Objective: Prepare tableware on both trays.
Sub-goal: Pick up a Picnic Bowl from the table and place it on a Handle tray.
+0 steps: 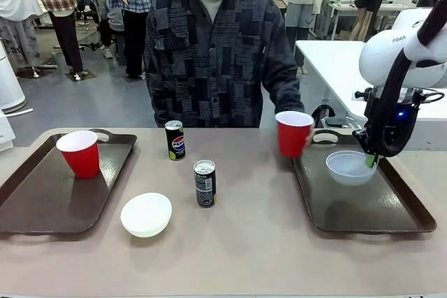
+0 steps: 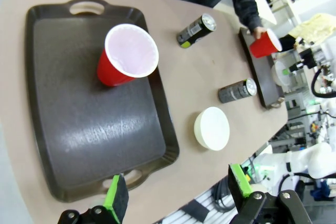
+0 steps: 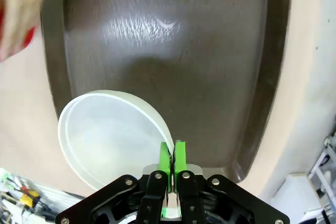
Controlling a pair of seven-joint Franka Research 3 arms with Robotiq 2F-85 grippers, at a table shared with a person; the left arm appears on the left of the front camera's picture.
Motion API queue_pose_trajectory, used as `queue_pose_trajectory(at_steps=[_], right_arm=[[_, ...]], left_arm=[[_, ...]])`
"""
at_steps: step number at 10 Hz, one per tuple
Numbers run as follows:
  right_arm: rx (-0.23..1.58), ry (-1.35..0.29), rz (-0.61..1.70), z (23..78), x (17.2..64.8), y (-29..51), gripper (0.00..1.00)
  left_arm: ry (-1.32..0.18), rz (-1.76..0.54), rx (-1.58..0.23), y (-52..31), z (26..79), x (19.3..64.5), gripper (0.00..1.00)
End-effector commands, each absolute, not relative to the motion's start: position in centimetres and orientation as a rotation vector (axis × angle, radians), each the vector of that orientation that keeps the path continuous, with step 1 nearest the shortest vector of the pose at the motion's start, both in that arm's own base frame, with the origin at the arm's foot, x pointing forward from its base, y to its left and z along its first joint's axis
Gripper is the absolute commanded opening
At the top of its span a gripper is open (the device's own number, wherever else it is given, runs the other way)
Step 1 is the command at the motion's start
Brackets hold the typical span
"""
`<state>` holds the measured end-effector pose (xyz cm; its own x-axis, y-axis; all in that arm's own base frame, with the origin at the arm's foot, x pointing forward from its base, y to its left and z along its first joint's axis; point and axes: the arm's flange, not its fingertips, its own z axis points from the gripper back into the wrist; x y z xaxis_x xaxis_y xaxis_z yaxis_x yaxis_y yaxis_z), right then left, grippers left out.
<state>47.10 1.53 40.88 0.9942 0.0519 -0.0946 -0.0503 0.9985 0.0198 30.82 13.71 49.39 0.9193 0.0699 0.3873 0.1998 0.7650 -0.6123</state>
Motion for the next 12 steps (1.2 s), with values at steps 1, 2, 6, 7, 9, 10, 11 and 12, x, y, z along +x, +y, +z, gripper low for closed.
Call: queue_pose_trajectory(at_steps=[1,2,6,7,9,10,11,12], right_arm=[[-0.045,0.079,0.198,44.3,38.4,2.7,0.04],[-0.101,0.048,0.249,46.2,33.8,2.8,0.04],[-0.111,0.139,0.219,45.2,33.6,1.7,0.04],[-0.108,0.144,0.223,45.0,33.8,1.9,0.04],[-0.106,0.15,0.225,44.9,34.0,2.1,0.04],[-0.082,0.136,0.24,44.9,34.3,2.2,0.04],[-0.045,0.066,0.225,44.8,35.4,2.4,0.04],[-0.014,0.034,0.206,44.2,37.2,2.4,0.04]], left_arm=[[-0.405,-0.06,-0.716,13.7,49.6,30.8,1.0],[-0.405,-0.06,-0.716,13.7,49.6,30.8,1.0],[-0.405,-0.06,-0.716,13.7,49.6,30.8,1.0],[-0.405,-0.06,-0.716,13.7,49.6,30.8,1.0],[-0.405,-0.06,-0.716,13.7,49.6,30.8,1.0],[-0.405,-0.06,-0.716,13.7,49.6,30.8,1.0],[-0.405,-0.06,-0.716,13.7,49.6,30.8,1.0],[-0.405,-0.06,-0.716,13.7,49.6,30.8,1.0]])
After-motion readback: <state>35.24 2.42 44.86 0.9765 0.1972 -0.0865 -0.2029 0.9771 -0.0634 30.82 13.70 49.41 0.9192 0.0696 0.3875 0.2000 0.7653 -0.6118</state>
